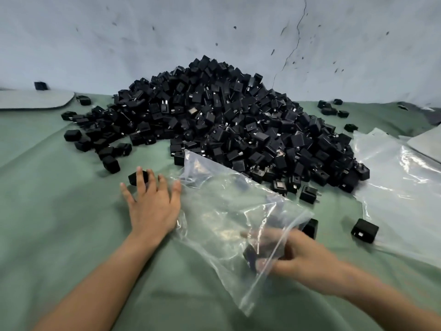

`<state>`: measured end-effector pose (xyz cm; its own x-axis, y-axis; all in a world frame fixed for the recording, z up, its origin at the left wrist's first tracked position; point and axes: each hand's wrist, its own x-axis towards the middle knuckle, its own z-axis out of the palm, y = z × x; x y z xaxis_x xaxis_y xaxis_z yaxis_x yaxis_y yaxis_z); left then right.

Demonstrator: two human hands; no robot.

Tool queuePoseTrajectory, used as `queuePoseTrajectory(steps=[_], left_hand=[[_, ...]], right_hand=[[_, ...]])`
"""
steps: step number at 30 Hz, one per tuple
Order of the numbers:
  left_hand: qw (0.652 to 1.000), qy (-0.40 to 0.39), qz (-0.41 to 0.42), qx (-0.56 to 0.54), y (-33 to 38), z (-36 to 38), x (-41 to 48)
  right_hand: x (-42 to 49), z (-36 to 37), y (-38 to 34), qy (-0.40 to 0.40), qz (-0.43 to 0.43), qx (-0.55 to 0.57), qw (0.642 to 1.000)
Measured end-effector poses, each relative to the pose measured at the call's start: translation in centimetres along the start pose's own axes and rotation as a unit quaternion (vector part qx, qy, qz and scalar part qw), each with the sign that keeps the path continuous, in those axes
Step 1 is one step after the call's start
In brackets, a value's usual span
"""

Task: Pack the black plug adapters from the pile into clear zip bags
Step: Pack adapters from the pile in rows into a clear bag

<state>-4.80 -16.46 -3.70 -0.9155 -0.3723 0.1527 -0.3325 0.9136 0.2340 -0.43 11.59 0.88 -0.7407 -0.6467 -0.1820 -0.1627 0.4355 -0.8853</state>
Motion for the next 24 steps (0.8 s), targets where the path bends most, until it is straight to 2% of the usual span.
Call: queuePoseTrajectory(steps=[2, 4, 6, 10, 14, 18, 22, 24], left_hand=[[1.000, 0.002, 0.002, -0.010, 0.1, 0.1, 0.0], [1.000, 0.007, 0.004, -0.017, 0.1, 0.2, -0.1], [1.000, 0.010, 0.006, -0.022, 0.1, 0.3, -0.1], [1.000, 0.011, 0.004, -0.026, 0.1, 0.4, 0.1], [1.000, 0.008, -0.004, -0.028, 0.0, 0.4, 0.1], [0.999, 0.010, -0.005, -0.041, 0.0, 0.5, 0.2], [0.999, 0.014, -0.002, -0.043, 0.0, 0.5, 0.1], [0.999, 0.013, -0.001, -0.041, -0.1, 0.6, 0.2]], right_hand=[[1.5, 2.3, 0.5, 0.071, -0.016, 0.050, 0.996], [3.7, 3.7, 0.5, 0.123, -0.047, -0.003, 0.991], [6.6, 4.2, -0.4, 0.162, -0.042, -0.039, 0.985], [13.1, 5.2, -2.3, 0.194, -0.053, -0.044, 0.979], [16.9, 7.0, -3.2, 0.228, -0.044, 0.048, 0.971], [18.3, 8.0, -2.9, 0.294, -0.057, -0.042, 0.953], [18.2, 8.6, -2.7, 0.283, -0.099, 0.012, 0.954], [18.1, 8.6, -2.7, 0.288, -0.114, -0.016, 0.951]])
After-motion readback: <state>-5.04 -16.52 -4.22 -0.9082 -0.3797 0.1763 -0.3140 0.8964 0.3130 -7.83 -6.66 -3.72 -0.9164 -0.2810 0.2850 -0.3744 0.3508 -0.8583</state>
